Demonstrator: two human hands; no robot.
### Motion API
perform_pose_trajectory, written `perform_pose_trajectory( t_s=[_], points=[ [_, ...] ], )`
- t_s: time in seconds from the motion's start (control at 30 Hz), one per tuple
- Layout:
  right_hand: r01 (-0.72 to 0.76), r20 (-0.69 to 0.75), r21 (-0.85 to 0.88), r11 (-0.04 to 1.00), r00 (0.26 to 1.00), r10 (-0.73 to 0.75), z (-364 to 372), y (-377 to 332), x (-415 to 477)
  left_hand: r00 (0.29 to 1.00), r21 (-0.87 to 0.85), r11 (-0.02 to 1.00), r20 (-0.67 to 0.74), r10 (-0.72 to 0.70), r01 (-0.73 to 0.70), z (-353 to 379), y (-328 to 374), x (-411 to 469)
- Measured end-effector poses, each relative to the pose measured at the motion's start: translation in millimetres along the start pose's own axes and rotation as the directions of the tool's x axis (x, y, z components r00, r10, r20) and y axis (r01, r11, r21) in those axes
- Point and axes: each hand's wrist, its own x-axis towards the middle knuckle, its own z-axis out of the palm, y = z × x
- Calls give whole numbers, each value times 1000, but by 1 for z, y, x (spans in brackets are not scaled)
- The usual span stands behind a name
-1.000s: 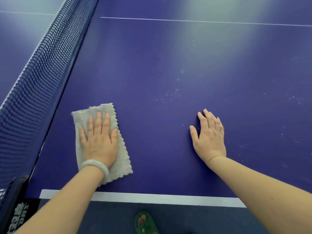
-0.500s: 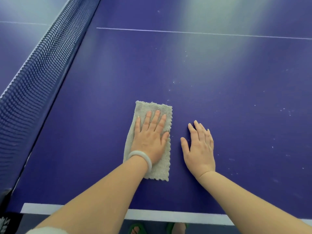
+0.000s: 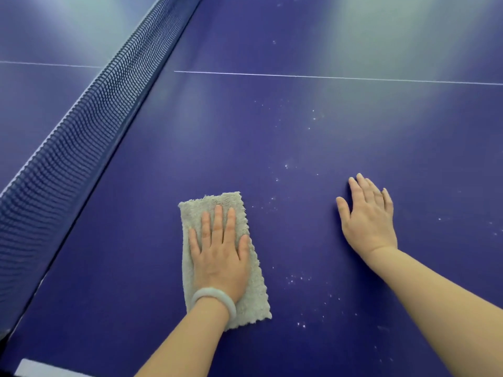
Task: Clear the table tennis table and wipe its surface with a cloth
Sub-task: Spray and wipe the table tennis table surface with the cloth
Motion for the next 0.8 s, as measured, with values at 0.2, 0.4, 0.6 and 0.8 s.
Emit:
perform_pose_trajectory(
  t_s=[0.2, 0.4, 0.6, 0.8],
  points=[
    [16, -49, -8, 1000, 999, -17, 5, 3, 1, 987, -19, 987, -27, -160, 159, -5, 45, 57],
    [27, -24, -10, 1000, 999, -27, 4, 5, 3, 929, 33, 930, 71, 363, -366, -1, 108, 71],
    [25, -32, -10, 1000, 999, -25, 4, 3, 4, 937, 68, 935, 58, 343, -347, -3, 33, 41],
    [16, -20, -42, 999, 1000, -17, 5, 3, 4, 998, 51, 997, 10, -64, 63, -11, 43, 102]
  ],
)
